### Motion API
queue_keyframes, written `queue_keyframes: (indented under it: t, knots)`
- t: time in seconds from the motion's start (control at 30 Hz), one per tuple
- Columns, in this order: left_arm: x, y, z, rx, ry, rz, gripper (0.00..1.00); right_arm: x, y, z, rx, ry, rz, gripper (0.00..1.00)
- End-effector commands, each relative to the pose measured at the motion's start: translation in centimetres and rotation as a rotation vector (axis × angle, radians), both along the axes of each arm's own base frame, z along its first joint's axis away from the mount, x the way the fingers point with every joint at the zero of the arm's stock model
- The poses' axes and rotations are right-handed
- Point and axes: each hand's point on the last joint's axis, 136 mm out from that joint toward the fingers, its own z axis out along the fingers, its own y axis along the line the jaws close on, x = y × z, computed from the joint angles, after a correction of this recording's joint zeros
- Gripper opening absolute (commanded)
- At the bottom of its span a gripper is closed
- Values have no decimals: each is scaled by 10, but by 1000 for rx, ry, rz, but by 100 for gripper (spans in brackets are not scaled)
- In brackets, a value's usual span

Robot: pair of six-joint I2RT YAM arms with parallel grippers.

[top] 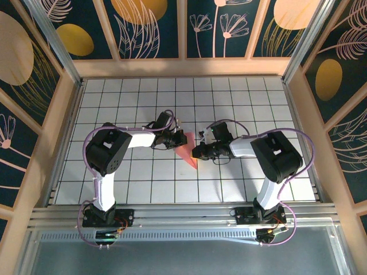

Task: Fold a paper plane with a square sheet of paper (fold left side to right side)
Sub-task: Fourth fold the wing at the center of the table.

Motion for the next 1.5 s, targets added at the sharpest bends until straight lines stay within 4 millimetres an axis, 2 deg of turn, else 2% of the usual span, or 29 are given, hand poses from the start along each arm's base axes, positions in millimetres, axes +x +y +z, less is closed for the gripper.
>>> queue_keyframes:
  t: [0.0,0.3,0.7,0.87,1.47]
  knots:
    - [-20,27,-35,140,90,19,0,-8,0,-6,1,5,16,0]
    - [-20,27,-34,141,90,21,0,-19,-1,-7,2,21,22,0]
    - [-20,27,-35,143,90,20,0,-24,-3,-8,-1,30,14,0]
    - [-21,27,-36,143,94,21,0,-33,1,-7,-1,34,39,0]
    - [-21,28,-37,147,95,19,0,-43,1,-8,-10,41,51,0]
